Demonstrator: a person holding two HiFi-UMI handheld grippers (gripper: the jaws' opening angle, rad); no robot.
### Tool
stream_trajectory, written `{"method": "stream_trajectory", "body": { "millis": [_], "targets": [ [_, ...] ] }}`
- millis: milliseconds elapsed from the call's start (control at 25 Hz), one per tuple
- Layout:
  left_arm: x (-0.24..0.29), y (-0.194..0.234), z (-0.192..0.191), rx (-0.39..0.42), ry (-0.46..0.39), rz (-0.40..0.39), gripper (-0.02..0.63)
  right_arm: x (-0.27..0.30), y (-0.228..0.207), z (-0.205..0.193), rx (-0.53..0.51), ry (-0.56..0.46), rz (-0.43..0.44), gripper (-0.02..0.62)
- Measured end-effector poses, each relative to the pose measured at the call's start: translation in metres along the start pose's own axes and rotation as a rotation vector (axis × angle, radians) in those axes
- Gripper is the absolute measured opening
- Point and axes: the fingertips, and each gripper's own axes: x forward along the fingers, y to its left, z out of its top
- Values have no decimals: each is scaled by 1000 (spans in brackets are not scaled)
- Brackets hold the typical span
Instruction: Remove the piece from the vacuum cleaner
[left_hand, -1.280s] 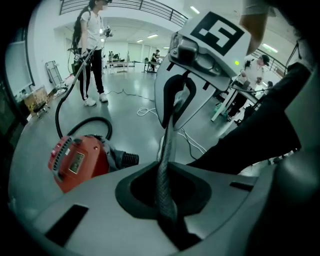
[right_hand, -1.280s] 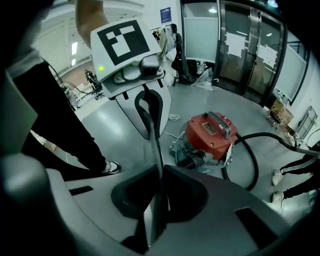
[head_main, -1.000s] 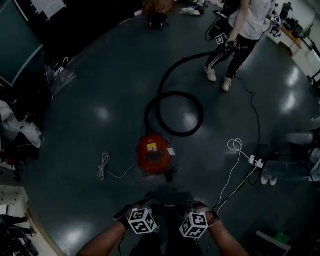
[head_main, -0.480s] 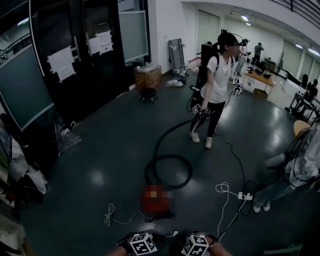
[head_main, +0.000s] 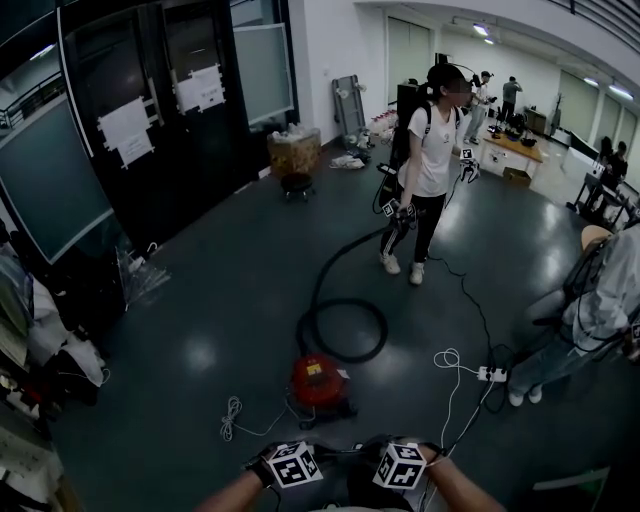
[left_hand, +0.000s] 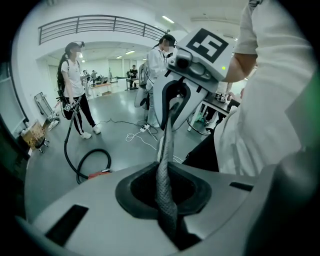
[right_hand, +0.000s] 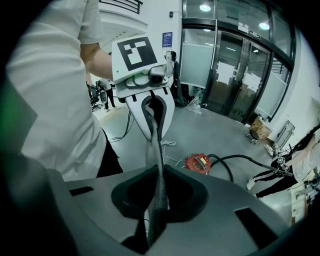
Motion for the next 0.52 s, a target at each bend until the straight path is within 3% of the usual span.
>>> {"method": "stream_trajectory", "body": {
  "millis": [520],
  "targets": [
    [3,2,3,-5,2,1,31,0,-4,-4,-11,2,3,44]
  ]
}}
